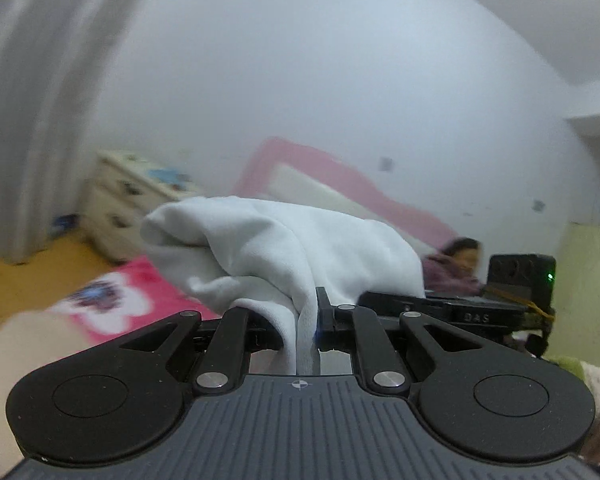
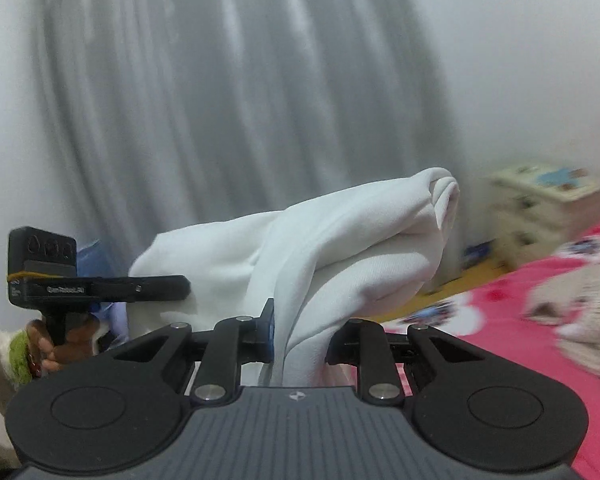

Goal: Fold clothes
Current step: 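Lift the folded hoodie with both tools and carry it to the clothes stack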

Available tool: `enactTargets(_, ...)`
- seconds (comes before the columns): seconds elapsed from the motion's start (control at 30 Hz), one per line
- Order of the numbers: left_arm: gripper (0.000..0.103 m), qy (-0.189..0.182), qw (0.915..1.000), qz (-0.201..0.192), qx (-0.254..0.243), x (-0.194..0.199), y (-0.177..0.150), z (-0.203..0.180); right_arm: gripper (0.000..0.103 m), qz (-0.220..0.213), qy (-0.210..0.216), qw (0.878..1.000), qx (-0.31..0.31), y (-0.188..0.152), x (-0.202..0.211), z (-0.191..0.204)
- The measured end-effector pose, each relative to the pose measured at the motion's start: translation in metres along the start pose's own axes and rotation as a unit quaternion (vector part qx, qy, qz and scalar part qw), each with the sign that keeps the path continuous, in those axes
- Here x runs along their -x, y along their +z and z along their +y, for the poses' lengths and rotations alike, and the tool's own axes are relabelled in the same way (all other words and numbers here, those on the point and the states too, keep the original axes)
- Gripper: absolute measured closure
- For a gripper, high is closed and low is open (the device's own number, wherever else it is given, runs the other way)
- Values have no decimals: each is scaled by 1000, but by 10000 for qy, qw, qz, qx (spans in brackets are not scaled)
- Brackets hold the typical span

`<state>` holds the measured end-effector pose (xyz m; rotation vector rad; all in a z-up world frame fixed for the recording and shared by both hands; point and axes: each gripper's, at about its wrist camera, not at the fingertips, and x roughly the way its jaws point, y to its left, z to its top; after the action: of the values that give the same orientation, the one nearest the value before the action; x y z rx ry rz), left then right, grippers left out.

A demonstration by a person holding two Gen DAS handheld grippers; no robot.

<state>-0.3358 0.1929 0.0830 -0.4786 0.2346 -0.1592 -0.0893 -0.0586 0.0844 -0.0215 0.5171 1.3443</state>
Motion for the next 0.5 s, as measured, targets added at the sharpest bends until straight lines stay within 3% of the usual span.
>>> enactTargets(0.13, 93, 612, 9967, -53, 525, 28, -19, 35, 79, 495, 606, 9968, 182, 0, -80, 4)
enactTargets(0.27, 93, 1284, 9865, 42, 1014, 39, -38, 80, 79, 1016, 947, 9897, 352, -9, -156, 6)
enactTargets(0.4, 93, 1614, 9779, 32, 1326, 42, -48, 114, 79, 1257, 1117, 9845, 493, -11, -206, 5)
enactTargets(0.5, 93, 1683, 9770, 2, 1313, 40, -45, 129, 79, 1299, 1218, 9825, 548, -7, -225, 1)
